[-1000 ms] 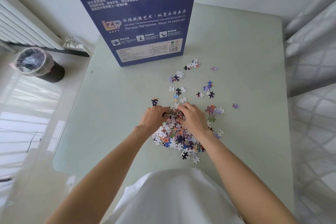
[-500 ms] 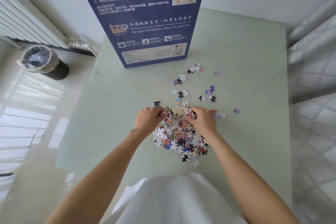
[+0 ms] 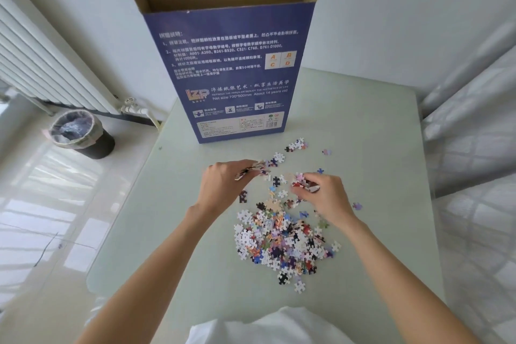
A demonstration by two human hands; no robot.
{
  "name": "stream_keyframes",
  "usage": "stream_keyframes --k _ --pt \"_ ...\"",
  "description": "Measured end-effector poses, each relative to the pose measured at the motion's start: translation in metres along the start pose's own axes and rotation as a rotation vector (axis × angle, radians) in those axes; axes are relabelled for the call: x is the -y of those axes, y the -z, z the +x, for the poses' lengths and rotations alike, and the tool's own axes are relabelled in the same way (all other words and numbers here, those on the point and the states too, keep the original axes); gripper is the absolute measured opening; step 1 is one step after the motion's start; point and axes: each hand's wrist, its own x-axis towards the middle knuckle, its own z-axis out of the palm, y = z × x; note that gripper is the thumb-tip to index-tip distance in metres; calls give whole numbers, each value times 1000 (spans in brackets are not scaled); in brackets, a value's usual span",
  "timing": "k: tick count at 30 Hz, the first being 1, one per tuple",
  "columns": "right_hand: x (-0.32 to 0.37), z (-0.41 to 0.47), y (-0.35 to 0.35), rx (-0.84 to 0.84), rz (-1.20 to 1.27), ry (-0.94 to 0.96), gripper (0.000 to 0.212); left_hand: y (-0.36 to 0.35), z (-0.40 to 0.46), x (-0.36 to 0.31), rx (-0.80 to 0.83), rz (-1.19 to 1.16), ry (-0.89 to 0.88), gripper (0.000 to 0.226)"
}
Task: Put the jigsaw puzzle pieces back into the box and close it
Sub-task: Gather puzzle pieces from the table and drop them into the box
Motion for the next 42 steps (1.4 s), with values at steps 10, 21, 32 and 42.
stream_keyframes --k 10,21,32,42 --pt "115 78 112 -163 147 300 10 156 155 -55 -518 119 -288 23" --pt "208 193 159 -368 55 530 14 171 221 -34 -76 346 22 26" --pt "223 235 126 -124 -593 737 22 182 202 -18 -90 64 -43 5" --pt "228 235 113 -15 -474 549 21 175 188 -18 -208 136 -122 10"
